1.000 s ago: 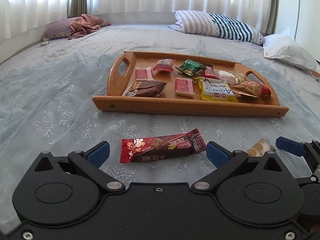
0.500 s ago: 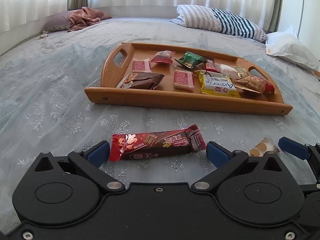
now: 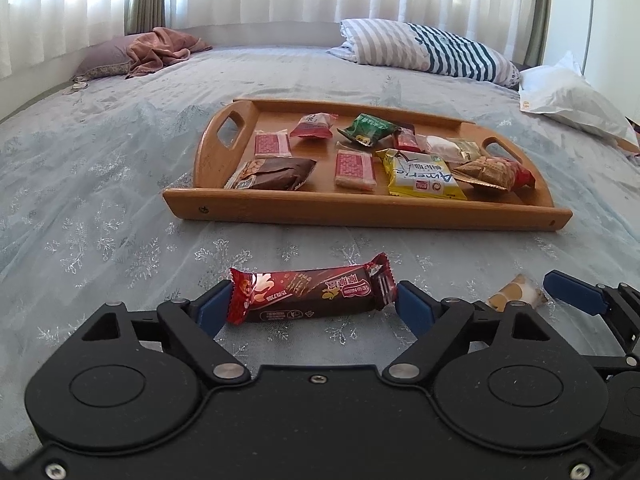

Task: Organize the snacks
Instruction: 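Lower the left tool onto the red chocolate bar while the right tool approaches the cream pastry, then grasp the chocolate bar with the left tool while the right tool grasps the cream pastry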

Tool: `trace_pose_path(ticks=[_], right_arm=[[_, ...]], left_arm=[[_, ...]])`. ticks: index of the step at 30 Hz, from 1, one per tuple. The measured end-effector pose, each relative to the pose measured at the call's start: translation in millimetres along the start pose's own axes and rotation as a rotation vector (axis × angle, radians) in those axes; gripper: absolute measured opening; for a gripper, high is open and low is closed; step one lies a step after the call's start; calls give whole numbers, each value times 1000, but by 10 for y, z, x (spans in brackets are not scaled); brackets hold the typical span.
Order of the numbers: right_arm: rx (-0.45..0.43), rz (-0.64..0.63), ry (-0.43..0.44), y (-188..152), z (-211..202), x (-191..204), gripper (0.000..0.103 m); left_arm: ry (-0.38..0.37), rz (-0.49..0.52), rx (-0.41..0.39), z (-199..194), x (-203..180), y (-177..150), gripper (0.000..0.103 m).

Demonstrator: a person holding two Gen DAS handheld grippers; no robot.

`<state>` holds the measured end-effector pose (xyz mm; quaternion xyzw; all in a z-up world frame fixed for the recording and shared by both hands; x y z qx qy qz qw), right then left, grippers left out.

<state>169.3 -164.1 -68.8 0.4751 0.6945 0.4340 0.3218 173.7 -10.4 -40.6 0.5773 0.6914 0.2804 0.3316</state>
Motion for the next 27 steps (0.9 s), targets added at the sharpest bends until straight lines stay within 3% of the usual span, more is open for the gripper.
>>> trace_pose_path(ticks=[16, 21, 27], right_arm=[[-13, 37, 4, -6, -10, -52, 68], [-20, 60, 8, -10, -24, -82, 67], [-26, 70, 7, -8, -33, -94, 66]], left_arm=[[16, 59, -13, 10, -74, -12, 76], [19, 63, -24, -8, -93, -2, 64], [20, 88, -24, -27, -126, 0, 63]])
Point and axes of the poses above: each gripper's, at about its wrist camera, not at the fingertips, and z roughly the way its jaws point, x to its left, y to its top, the point moved 8 cm from there along z, roughly the way its jaws point, and after that the axes turned 7 degrees about -z, right-handed, at the moved point
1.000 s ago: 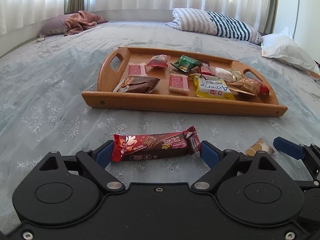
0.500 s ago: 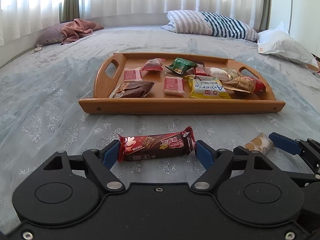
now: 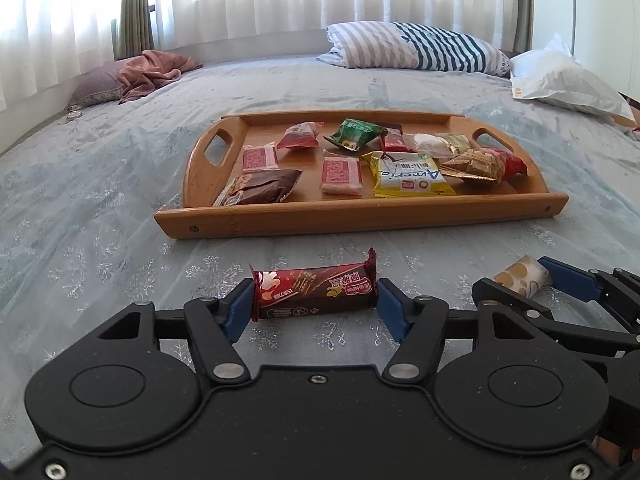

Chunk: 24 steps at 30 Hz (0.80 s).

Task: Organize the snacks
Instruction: 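Grasp the chocolate bar with the left tool while the right tool grasps the cream pastry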

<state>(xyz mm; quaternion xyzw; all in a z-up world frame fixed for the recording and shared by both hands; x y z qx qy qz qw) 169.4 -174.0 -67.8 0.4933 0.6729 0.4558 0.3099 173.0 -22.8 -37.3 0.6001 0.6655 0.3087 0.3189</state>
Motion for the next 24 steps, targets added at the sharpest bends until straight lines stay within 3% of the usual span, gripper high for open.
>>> trace_pose_path(ticks=[24], right_arm=[[-16, 75, -69, 188, -119, -156, 65]], left_arm=[[-49, -3, -4, -210, 22, 151, 62]])
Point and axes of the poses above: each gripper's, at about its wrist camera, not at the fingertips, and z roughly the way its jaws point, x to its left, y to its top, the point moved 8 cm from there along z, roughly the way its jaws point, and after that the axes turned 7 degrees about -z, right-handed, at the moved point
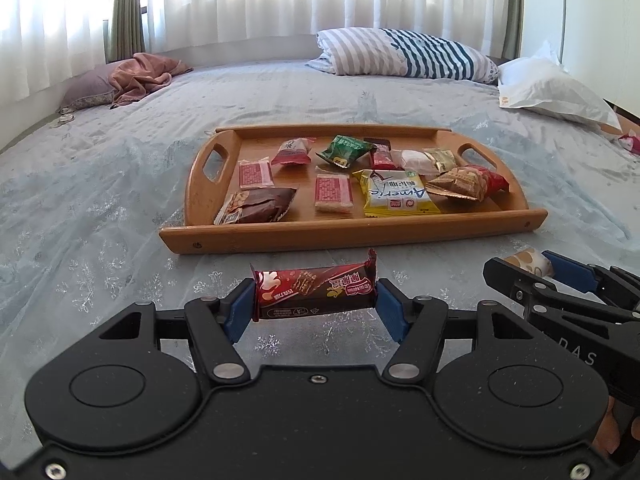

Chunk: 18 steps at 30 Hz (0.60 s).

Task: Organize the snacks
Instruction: 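Grasp the chocolate bar with the left tool while the right tool grasps the cream pastry, then carry the chocolate bar with the left tool while the right tool carries the pastry to the tray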

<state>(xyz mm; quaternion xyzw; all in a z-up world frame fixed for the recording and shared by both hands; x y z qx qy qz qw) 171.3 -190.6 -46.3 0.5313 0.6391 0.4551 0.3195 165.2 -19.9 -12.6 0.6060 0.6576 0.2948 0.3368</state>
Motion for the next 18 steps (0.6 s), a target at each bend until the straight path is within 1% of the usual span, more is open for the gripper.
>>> trace_pose_path(ticks=[4, 9, 14, 18], right_arm=[[6, 7, -20, 26, -4, -27, 65], [21, -4, -40, 24, 9, -27, 65], [29, -17, -49, -1, 27, -13, 65], [31, -25, -53, -18, 37, 3, 64]], left_arm=[[-30, 7, 18, -7, -9, 8, 62], [-45, 20, 34, 22, -22, -35, 63], [-44, 28, 56, 101, -24, -162, 63], [-39, 33, 35, 125, -20, -205, 68]])
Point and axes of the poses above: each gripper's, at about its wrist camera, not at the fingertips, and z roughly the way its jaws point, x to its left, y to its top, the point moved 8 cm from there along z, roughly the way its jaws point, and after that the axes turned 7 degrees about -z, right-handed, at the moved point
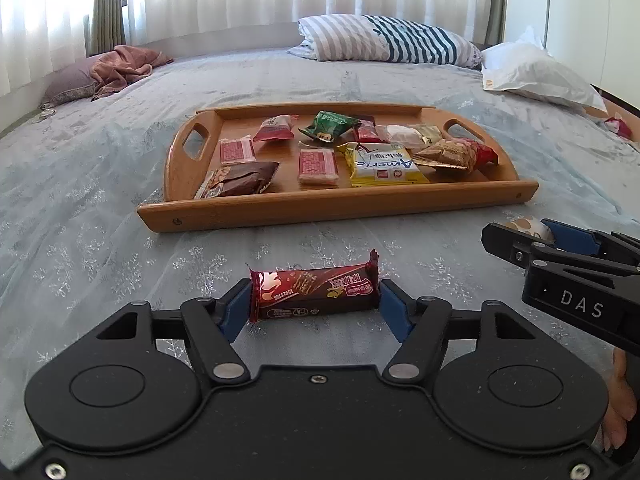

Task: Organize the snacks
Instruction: 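Carry the chocolate bar with the left tool while the right tool carries the pastry to the tray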

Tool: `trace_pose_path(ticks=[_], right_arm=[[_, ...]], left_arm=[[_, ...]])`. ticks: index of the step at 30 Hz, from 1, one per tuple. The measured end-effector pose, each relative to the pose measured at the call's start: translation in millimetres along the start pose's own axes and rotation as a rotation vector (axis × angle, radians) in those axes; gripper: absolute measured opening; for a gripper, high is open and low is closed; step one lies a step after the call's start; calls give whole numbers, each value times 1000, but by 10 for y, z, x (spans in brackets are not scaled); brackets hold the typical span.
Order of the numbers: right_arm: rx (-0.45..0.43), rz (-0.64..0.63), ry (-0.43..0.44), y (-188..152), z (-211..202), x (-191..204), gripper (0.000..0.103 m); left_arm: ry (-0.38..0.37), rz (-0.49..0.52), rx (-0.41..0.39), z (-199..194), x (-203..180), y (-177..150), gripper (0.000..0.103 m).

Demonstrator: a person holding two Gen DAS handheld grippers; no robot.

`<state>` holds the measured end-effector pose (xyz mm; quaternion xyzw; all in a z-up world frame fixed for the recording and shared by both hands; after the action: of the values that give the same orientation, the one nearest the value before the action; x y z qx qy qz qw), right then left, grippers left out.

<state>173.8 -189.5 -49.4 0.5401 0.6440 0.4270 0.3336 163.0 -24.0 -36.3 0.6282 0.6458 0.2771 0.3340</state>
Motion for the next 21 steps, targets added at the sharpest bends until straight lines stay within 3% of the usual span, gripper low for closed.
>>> trace_pose_path(ticks=[12, 17, 21], right_arm=[[-1, -1, -2, -22, 16, 5, 64], [0, -2, -4, -34, 17, 5, 64], [0, -4, -5, -40, 22, 5, 64]], left_arm=[[30, -25, -17, 118, 22, -20, 84], [25, -81, -19, 158, 65, 16, 81], [25, -97, -25, 169, 76, 34, 70]])
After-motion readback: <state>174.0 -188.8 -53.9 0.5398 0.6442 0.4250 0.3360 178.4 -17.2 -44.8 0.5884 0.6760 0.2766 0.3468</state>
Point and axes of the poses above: each gripper's, at about its wrist camera, not at the fingertips, and z roughly the way its jaws point, x to its left, y to its top, the point moved 8 cm from there along z, roughly the way its jaws point, and after that the axes turned 7 degrees about -z, right-handed, at the moved point
